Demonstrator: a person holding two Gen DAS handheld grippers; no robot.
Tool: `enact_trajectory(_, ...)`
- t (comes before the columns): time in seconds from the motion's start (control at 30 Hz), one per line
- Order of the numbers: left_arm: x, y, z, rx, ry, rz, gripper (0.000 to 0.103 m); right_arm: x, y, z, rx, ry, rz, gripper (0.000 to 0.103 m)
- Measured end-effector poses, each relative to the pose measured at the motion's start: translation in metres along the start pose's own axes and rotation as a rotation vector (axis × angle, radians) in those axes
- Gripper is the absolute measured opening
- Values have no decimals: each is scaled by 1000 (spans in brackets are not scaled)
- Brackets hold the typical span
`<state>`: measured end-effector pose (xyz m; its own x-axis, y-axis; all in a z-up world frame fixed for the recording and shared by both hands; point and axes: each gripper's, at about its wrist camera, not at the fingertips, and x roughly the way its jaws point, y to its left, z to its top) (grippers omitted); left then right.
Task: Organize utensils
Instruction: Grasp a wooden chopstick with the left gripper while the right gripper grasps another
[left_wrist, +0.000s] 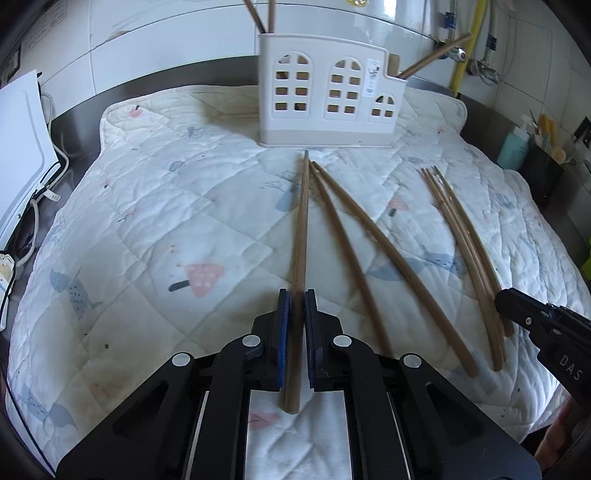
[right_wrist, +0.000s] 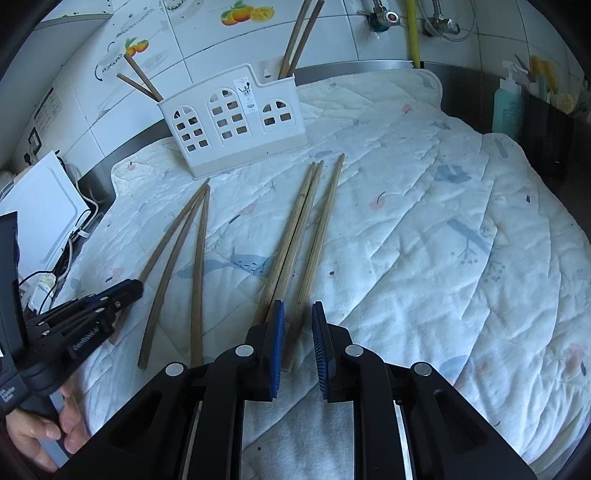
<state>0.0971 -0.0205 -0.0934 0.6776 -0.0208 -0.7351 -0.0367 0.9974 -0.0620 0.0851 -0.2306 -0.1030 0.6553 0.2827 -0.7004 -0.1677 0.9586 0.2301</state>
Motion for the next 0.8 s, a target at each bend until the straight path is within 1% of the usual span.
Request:
enact_trajectory(0.1,1,10,-2,-48,2,-80,7,3,6,0,-22,-6,-22,16)
enact_trajectory(0.17,0,12,-4,-58,-9,-110,7,4,5,0,-24,-10,-32,13)
enact_trajectory(0.2,1,12,-5,-64,-10,-124,10,4,4,0,-22,-11,-34,10)
enact_trajectory(0.23,2,13,-5,-74,-7,-138,10,5,2,0,-17,-11,-33,8)
enact_trajectory(0.37,5,18,-5,-114,-2,-172,10,1,-1,0,-13,-16,-29,7)
enact_trajectory(0.53,6,16,-6,-128,-10,-175,10,-10,1,-1,-55,-50,-54,7)
enact_trajectory(0.67,7,19,-3,-137,-8,-189,8,-29,5,4,-115,-108,-74,6)
enact_trajectory(0.7,7,19,-2,-132,-10,-185,6,-37,6,7,-135,-129,-76,6)
enact_trajectory(0.8,2,21,2,-122,-22,-182,6,-58,8,20,-176,-188,-68,6)
